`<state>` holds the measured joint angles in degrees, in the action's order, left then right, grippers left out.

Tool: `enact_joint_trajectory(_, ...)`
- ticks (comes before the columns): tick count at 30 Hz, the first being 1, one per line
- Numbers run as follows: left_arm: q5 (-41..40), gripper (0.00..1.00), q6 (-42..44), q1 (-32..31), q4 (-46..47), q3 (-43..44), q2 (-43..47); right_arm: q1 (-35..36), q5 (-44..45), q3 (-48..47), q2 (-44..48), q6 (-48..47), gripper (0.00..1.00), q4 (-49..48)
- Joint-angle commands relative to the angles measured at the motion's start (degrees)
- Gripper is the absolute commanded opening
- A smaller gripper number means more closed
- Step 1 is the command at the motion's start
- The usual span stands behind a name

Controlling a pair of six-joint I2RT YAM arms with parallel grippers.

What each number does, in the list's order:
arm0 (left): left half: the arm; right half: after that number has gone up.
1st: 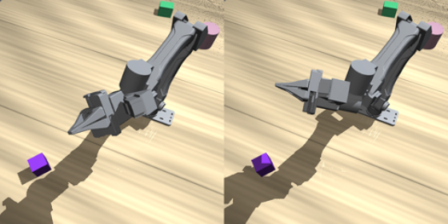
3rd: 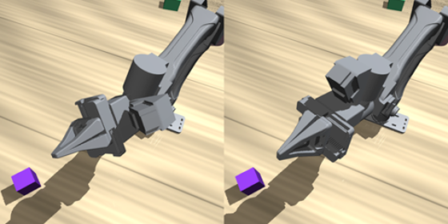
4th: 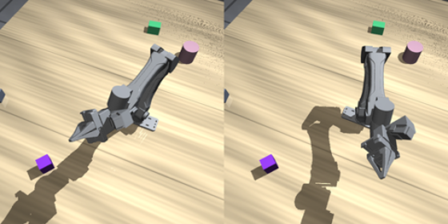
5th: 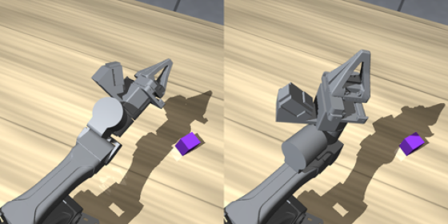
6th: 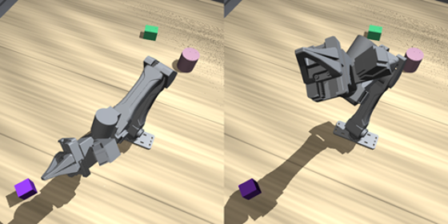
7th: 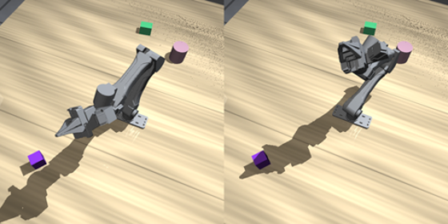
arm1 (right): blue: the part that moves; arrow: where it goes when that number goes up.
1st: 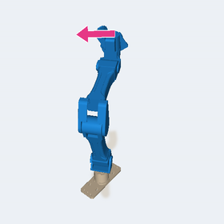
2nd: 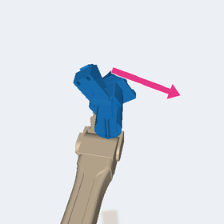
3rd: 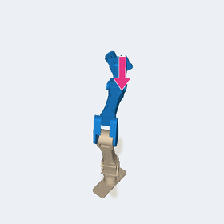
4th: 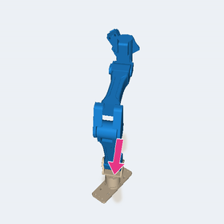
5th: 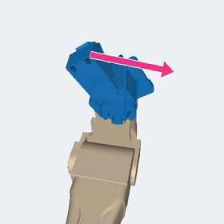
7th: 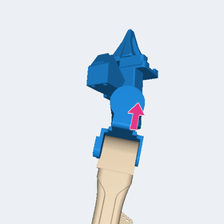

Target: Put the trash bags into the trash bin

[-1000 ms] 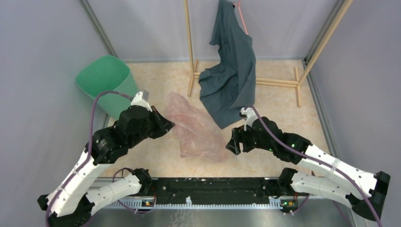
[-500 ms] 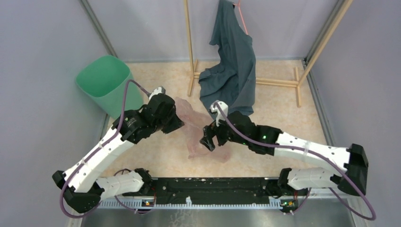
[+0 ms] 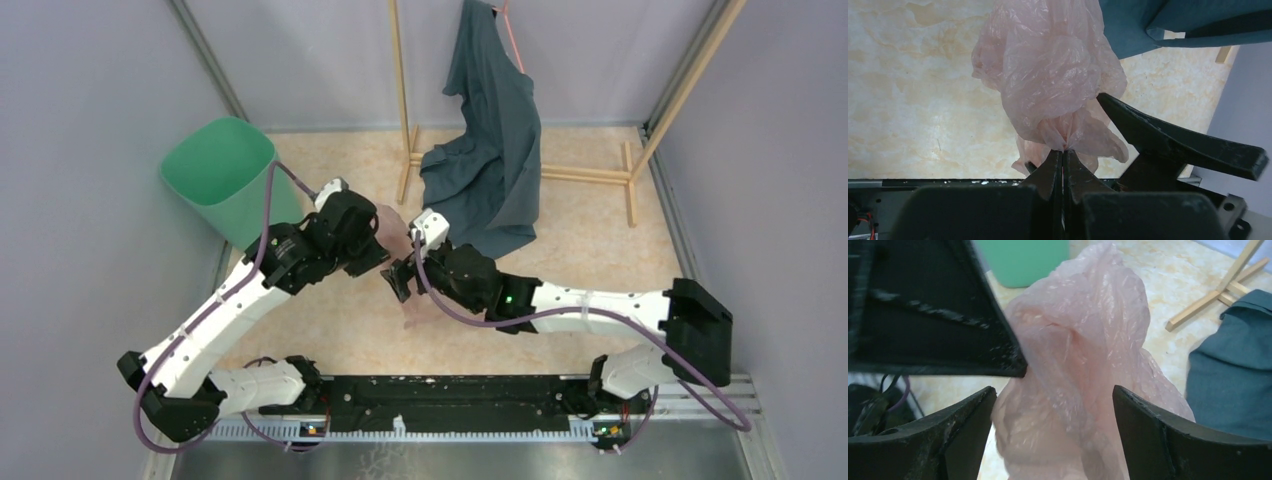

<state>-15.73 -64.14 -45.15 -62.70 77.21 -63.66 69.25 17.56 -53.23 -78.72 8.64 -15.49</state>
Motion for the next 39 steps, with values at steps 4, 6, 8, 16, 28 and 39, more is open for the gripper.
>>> enact_joint_trajectory(4, 0.9, 0.00, 1.5, 0.1, 3.5, 2.9, -0.4, 0.0, 8.1, 1.5, -5.3, 2.6, 0.28, -9.3)
enact_joint_trajectory(6, 0.7, 0.17, 3.1, 0.1, 4.0, 3.7, -0.1, -1.6, 5.7, 3.5, -3.8, 6.3, 0.00, -8.8)
enact_joint_trajectory(8, 0.8, 0.53, 4.9, 0.1, 4.5, 4.3, 0.6, -5.7, -3.4, 6.2, -1.8, 12.0, 0.00, -9.3)
enact_joint_trajectory(16, 6.4, 0.98, 13.1, 0.1, 11.6, -3.1, 9.2, -27.0, -55.5, 16.8, -0.5, 42.5, 0.00, -26.4)
enact_joint_trajectory(28, 23.6, 0.96, 20.8, 0.1, 22.1, -21.6, 17.7, -37.1, -73.3, 21.8, -5.4, 73.4, 0.00, -61.4)
enact_joint_trajectory(39, 35.7, 0.98, 22.0, 0.1, 42.2, -28.7, 16.7, -37.7, -70.0, 19.6, 4.3, 60.5, 0.00, -36.2)
